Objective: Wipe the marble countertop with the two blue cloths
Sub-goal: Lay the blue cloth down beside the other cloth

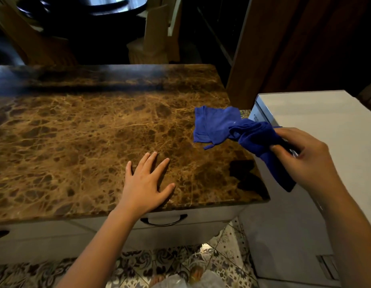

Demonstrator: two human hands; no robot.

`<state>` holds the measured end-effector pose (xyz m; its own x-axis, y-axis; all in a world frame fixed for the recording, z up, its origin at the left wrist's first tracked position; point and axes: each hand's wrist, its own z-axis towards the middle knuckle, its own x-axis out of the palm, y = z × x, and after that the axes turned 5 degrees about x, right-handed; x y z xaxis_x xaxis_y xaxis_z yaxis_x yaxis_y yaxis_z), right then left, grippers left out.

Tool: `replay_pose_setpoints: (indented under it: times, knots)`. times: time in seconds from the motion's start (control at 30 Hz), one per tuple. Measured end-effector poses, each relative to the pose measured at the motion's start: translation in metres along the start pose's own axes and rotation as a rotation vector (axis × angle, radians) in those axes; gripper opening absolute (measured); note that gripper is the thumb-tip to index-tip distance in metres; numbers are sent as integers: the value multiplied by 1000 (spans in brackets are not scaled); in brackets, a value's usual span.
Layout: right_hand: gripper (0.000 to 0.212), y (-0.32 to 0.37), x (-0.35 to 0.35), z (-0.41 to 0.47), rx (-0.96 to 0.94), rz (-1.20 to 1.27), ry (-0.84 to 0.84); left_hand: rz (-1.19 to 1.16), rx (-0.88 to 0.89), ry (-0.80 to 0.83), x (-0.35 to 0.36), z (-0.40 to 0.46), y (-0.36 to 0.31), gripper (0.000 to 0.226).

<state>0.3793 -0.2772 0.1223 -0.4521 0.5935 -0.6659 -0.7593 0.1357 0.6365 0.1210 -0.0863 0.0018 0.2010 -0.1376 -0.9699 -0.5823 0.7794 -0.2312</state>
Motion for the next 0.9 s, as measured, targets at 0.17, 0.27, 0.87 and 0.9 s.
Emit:
replay_pose_setpoints:
  times: [0.17,0.27,0.87,0.9]
  knots:
    - [33,-28,45,-4,22,-125,193,7,-9,-7,0,0,-1,72]
    - [42,-48,78,-22,122,-254,401,3,-11,-8,0,-1,-1,73]
    - [73,-47,100,-32,115,-522,449,7,-11,-14,1,-1,0,72]
    - [72,-50,100,-35,88,-565,450,7,-11,-14,1,-2,0,72]
